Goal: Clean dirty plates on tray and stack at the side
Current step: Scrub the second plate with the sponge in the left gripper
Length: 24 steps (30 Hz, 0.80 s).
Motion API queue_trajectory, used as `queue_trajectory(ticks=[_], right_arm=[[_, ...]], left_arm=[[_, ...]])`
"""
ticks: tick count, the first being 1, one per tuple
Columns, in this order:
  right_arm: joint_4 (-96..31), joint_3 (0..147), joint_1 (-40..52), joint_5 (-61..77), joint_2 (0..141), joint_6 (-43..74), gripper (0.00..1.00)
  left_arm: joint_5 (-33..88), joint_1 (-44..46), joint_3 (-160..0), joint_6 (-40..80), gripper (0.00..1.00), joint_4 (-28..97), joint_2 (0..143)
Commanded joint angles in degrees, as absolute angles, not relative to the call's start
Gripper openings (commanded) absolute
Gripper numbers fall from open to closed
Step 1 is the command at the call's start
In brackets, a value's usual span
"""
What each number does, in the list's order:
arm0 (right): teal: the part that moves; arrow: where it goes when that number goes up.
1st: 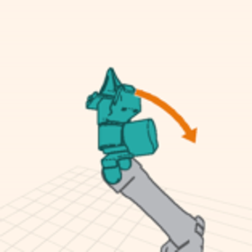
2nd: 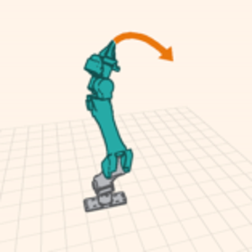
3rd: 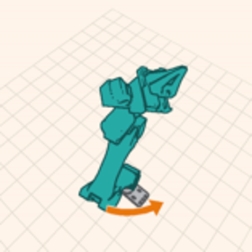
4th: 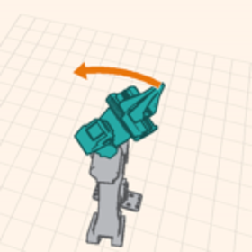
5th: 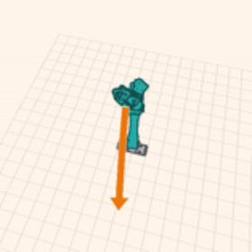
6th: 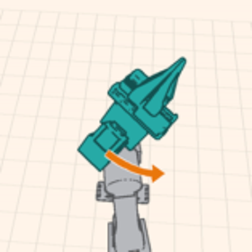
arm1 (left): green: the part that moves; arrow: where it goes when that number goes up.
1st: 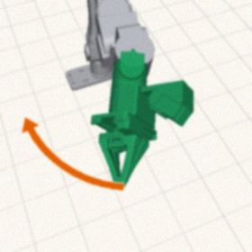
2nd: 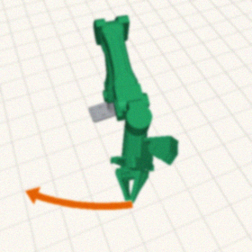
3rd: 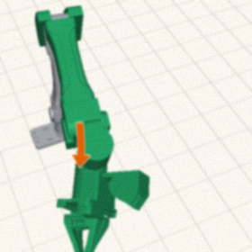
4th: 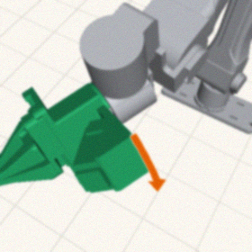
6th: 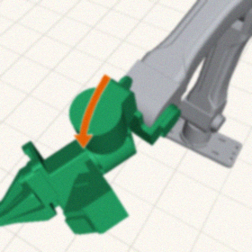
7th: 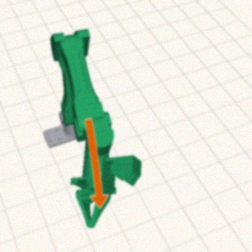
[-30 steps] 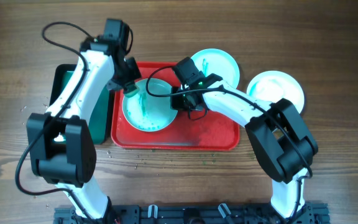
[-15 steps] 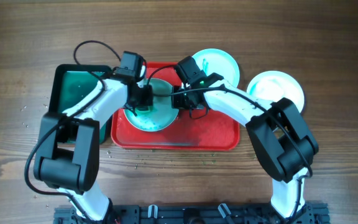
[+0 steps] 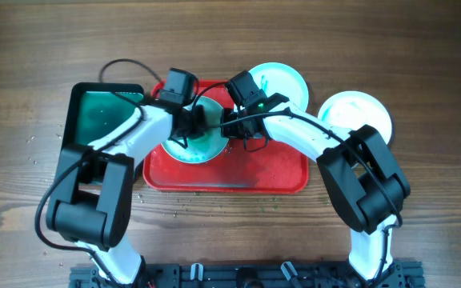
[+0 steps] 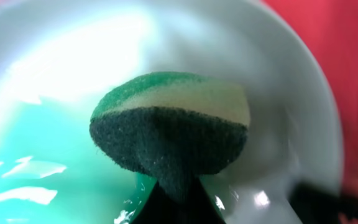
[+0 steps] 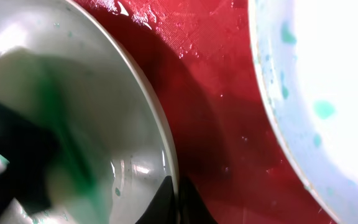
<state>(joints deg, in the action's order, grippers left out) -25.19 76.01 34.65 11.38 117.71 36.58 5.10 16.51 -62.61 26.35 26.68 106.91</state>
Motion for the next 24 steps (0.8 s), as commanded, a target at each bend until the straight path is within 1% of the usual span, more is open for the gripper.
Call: queue_trajectory(ticks=[1,4,5,9,12,14,16,17,19,21,24], right_arm=[[-25.58,76.18,34.83,12.53,118.67,35.99,0.04],[-25.28,76.18,34.83,12.56,118.67,36.03,0.04],[-25.12,76.18,34.83,12.53,118.67,36.01,0.04],[-25.15,76.18,34.79,12.53,118.67,36.01,0.04],[-25.10,76.18,34.79,12.78,118.67,36.03,0.04],[-25.12,76.18,34.79,12.78,118.67,36.03,0.04],[-25.12,76.18,34.72,12.95,118.67,35.99,0.04],[-25.12,76.18,34.72,12.97,118.67,36.01,0.04],[-25.15,76.18,34.72,13.06,118.67,36.01,0.04],[-25.15,76.18,34.72,13.19,118.67,35.99,0.04],[-25.56,76.18,34.72,13.17,118.67,36.01,0.04]], left_arm=[[-10.22,12.64,-60.86,43.27,0.04,32.69,109.49],[-10.39,12.36,-60.86,43.77,0.04,39.18,109.49],[-8.71,12.53,-60.86,41.15,0.04,41.41,109.49],[11.25,13.80,-60.86,24.93,0.04,43.79,109.49],[30.61,15.31,-60.86,10.61,0.04,42.00,109.49],[34.26,15.92,-60.86,7.46,0.04,40.80,109.49],[32.88,15.99,-60.86,8.05,0.04,38.04,109.51],[29.93,15.86,-60.86,10.57,0.04,36.23,109.51],[16.34,15.57,-60.86,22.00,0.04,32.34,109.51],[4.62,15.09,-60.86,30.55,0.04,29.43,109.51],[-9.67,14.24,-62.17,33.52,0.04,29.63,109.49]])
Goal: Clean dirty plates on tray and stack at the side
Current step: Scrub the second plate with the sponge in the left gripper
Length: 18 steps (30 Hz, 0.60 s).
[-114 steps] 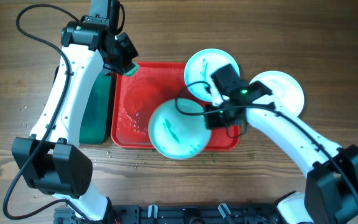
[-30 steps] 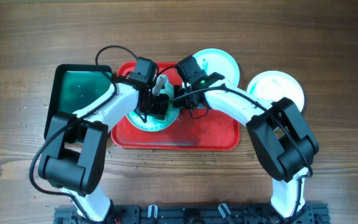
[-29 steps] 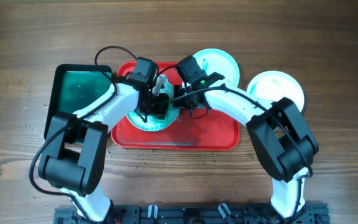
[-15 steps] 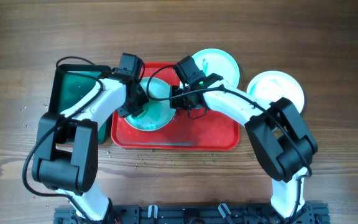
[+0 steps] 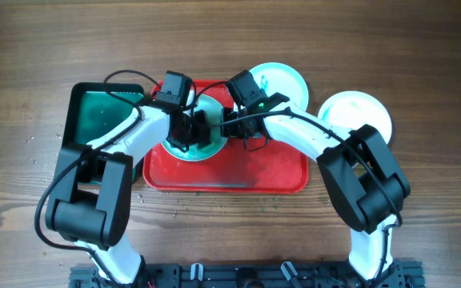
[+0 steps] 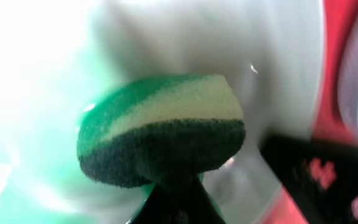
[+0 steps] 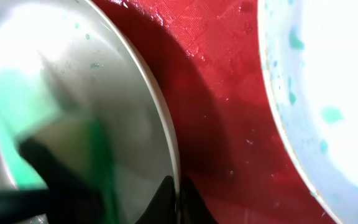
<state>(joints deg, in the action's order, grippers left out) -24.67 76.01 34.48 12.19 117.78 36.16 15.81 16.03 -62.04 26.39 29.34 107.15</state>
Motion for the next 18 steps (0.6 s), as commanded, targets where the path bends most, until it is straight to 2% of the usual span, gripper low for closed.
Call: queue_trajectory(ticks=[1,5,7,13,15,18], right_arm=[[-25.61,76.18,34.74,13.19,118.67,36.01,0.04],[-25.76,76.18,34.74,13.58,118.67,35.99,0.04],[-26.17,76.18,34.74,13.58,118.67,35.97,0.04],[-25.04,76.18,34.74,16.45,118.43,32.47,0.04],[-25.85,76.18,34.72,17.78,116.29,29.87,0.04],[-30.63,76.18,34.74,11.00,110.15,29.08,0.04]], left_arm=[[-13.10,14.06,-63.16,33.52,0.04,30.55,109.49],[-14.87,12.97,-72.60,31.73,0.04,37.23,108.73],[-11.05,12.43,-78.94,27.42,0.04,41.23,108.42],[3.62,7.64,-99.11,24.18,0.04,58.33,108.42],[5.87,5.63,-100.20,24.21,0.04,59.51,108.31],[6.20,4.43,-100.12,24.21,0.04,60.97,108.55]])
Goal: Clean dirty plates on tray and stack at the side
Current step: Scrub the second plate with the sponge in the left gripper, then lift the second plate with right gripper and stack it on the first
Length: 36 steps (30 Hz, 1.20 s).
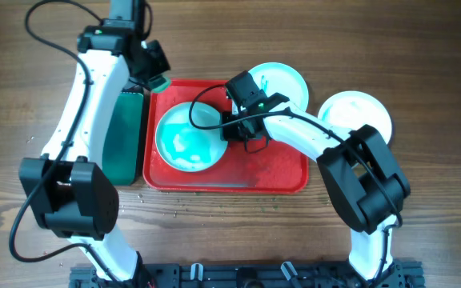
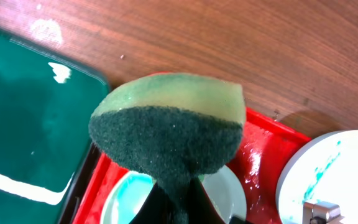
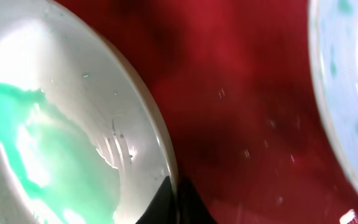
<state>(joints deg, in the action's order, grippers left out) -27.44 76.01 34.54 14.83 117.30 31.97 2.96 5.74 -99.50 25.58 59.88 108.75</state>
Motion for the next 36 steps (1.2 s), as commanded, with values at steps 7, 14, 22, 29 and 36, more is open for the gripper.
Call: queue_trajectory(ticks=[7,14,22,29,36], right_arm=[[-42.09,76.18,38.81,-19.35,95.94,23.75,0.04],[-47.83,76.18,53.65,-59.44,95.24,24.18,0.04],[-45.15,76.18,63.99,-81.60,95.24,21.45,0.04],[-42.06,76.18,64.79,-85.67,95.24,19.90,0.04],[-43.38,76.18,59.29,-50.72,93.82,24.27,0.04]], left_arm=[[5.93,4.64,-99.24,24.45,0.04,59.75,108.55],[5.98,4.64,-98.89,26.20,0.04,59.42,108.55],[5.98,4.64,-98.89,26.20,0.04,59.44,108.55],[5.98,4.64,-98.89,26.20,0.04,59.46,108.55],[5.98,4.64,-98.89,26.63,0.04,60.10,108.55]])
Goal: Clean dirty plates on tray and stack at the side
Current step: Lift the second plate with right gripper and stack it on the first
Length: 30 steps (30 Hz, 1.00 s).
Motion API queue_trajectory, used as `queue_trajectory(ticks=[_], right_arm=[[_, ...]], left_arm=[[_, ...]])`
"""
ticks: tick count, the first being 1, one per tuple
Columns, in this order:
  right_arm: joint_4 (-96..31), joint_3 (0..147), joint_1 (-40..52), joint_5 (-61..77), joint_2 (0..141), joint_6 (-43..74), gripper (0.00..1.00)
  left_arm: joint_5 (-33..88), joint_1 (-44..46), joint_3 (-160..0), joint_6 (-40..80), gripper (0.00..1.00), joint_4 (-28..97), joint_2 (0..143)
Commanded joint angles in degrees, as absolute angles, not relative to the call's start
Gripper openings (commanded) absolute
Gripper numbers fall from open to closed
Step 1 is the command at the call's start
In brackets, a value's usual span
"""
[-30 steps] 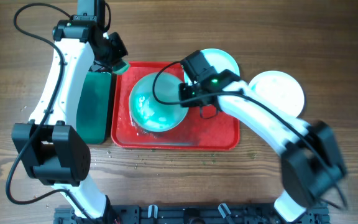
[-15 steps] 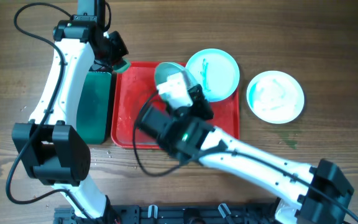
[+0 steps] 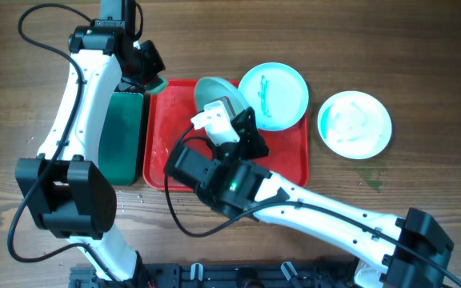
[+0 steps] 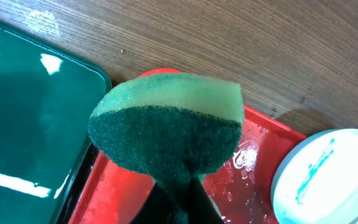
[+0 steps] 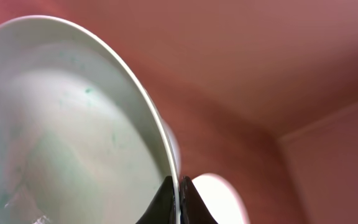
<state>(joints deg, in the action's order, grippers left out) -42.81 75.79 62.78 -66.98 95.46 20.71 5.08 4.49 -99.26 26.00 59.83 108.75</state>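
Pinched by its rim in my shut right gripper (image 5: 178, 186), a white plate (image 3: 212, 92) stands tilted on edge above the back of the red tray (image 3: 282, 164). Its inside (image 5: 67, 130) looks pale with faint teal specks. My left gripper (image 4: 178, 196) is shut on a green and yellow sponge (image 4: 166, 124), held over the tray's back left corner (image 4: 120, 186). A second plate (image 3: 273, 96) with teal streaks rests on the tray's back right edge. A third, white plate (image 3: 354, 123) lies on the table to the right.
A dark green basin (image 3: 117, 140) of liquid sits against the tray's left side, also below the sponge in the left wrist view (image 4: 23, 118). Wet drops lie on the tray floor. My right arm (image 3: 310, 200) crosses the table's front.
The plate lay flat on the tray with teal liquid in it; now it is lifted and tipped on edge, still in my right gripper. My right arm has a new pose. The sponge barely moved.
First the sponge in my left gripper was pressed inside the plate while my right gripper held its rim, and likewise a moment later. Then the sponge was raised to the tray's back left corner. Now the plate is up off the tray.
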Motion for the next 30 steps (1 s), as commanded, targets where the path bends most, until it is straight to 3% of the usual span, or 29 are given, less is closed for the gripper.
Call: queue_trajectory(ticks=[1,4,8,11,16,21,28,30], right_arm=[[-43.72,76.18,58.33,-47.81,93.06,25.26,0.04],[-45.10,76.18,49.60,-32.64,87.50,27.44,0.04],[-50.11,76.18,30.50,-15.00,78.67,28.14,0.04],[-54.48,76.16,13.26,-11.03,75.92,30.17,0.04],[-55.37,74.06,-4.84,-10.59,80.05,30.17,0.04],[-54.30,70.50,-11.68,-9.06,88.18,30.22,0.04],[-51.68,67.40,-11.86,-9.34,97.65,29.87,0.05],[-51.79,67.79,-11.86,-8.45,97.38,28.12,0.18]], left_arm=[[5.98,4.64,-98.89,26.63,0.04,60.29,108.55],[5.98,4.73,-98.89,26.96,0.04,60.99,108.55],[5.98,4.75,-98.89,27.05,0.04,61.41,108.55],[5.98,4.75,-98.89,27.46,0.04,61.17,108.55],[5.93,4.75,-98.89,27.44,0.04,60.69,108.55],[5.93,4.75,-98.89,27.44,0.04,60.69,108.55],[5.91,4.75,-98.89,27.42,0.04,60.49,108.55],[5.93,4.75,-98.89,27.44,0.04,60.49,108.55]])
